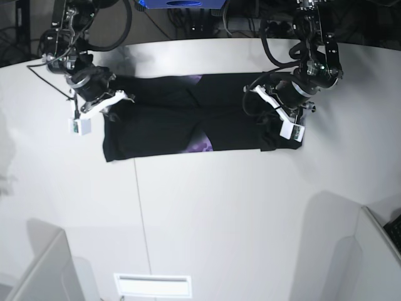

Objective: Fold the T-shirt properly
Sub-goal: 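Grasp the strip's end with the left gripper and fold it toward the right gripper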

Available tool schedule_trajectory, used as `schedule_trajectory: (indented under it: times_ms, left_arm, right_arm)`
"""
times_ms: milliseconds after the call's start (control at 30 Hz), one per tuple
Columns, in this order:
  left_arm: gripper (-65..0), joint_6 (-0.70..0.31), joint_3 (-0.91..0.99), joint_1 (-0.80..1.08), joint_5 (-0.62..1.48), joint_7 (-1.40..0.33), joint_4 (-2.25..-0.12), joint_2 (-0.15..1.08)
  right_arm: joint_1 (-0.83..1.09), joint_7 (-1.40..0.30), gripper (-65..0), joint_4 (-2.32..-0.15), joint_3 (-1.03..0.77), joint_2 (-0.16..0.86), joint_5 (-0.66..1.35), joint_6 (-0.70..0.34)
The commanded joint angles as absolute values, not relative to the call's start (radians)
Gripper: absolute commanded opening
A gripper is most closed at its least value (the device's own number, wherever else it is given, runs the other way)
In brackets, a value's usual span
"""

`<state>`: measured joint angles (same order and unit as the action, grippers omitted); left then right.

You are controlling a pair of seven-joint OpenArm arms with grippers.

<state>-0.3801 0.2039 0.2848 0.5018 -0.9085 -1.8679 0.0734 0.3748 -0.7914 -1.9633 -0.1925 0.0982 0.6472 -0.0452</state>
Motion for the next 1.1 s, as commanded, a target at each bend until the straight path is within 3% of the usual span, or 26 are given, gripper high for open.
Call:
schedule_trajectory:
  times_ms: [0,1067]
  left_arm:
    - [-65.0,-0.383,0.202,0.274,0.519,-0.888,-1.885,0.062]
    - [-65.0,-0.355,0.131,0.243,0.519,-0.889,-1.834,0.036]
  right_arm:
    - [0.369,-0.776,-65.0,-1.980,-0.197,0.105,0.656,-0.051]
    - [0.369,-0.776,-65.0,-1.980,-0.197,0.105,0.656,-0.051]
